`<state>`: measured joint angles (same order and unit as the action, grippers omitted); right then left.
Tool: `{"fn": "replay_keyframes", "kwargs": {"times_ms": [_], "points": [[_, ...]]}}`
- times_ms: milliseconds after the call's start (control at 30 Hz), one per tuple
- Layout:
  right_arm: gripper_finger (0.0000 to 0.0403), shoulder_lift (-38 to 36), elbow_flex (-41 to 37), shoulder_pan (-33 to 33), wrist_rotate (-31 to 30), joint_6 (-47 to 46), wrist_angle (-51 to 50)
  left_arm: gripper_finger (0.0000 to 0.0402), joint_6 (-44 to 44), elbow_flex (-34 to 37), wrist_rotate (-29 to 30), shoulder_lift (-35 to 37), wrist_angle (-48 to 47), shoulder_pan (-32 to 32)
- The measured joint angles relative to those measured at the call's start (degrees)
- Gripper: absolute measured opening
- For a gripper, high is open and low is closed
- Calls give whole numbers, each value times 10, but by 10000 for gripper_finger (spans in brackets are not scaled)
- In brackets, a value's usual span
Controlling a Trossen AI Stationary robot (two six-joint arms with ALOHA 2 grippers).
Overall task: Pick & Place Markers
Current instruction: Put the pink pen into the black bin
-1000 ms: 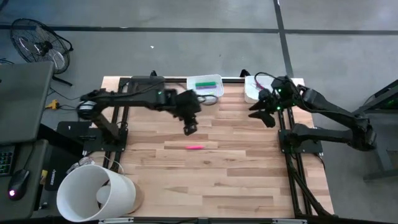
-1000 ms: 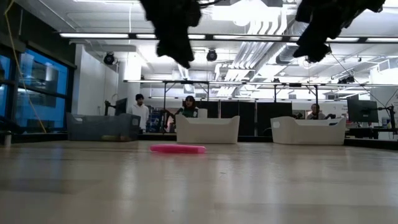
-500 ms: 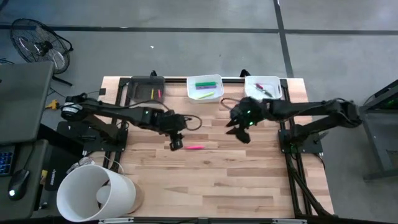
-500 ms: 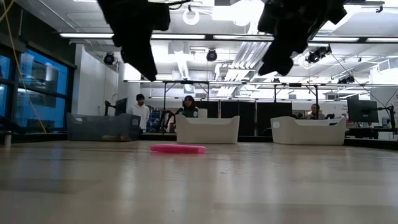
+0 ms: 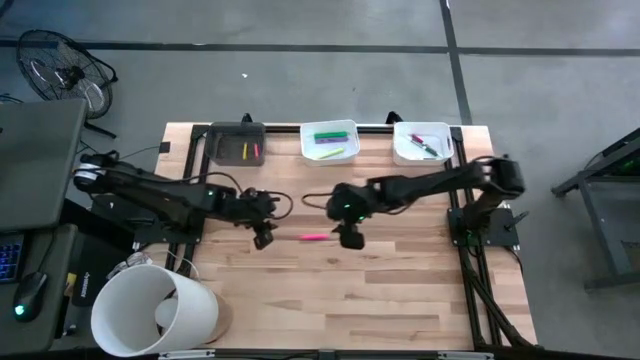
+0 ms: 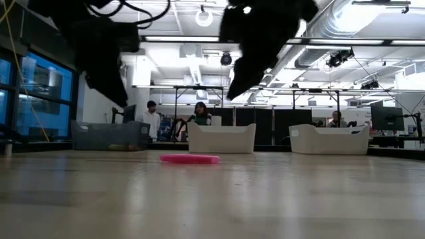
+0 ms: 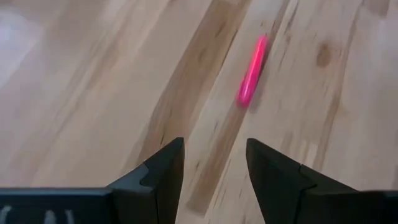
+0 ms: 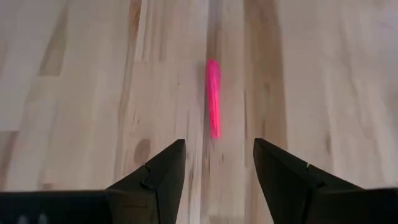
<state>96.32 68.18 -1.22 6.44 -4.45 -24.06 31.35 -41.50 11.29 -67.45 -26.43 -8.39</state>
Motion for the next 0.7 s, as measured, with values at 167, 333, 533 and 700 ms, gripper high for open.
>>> {"fn": "replay_keyframes", "kwargs": {"times_ms": [167, 333, 533, 700], "points": [[179, 93, 73, -7, 10, 38, -28, 169, -1, 23, -5, 8, 2, -12], [179, 169, 125, -8, 17, 58, -49, 169, 0, 29, -3, 9, 0, -14], [179, 218, 152, -22, 15, 66, -46, 169, -10, 29, 1, 8, 1, -14], [179, 229, 155, -26, -11, 66, -46, 169, -11, 29, 3, 8, 2, -14]]}}
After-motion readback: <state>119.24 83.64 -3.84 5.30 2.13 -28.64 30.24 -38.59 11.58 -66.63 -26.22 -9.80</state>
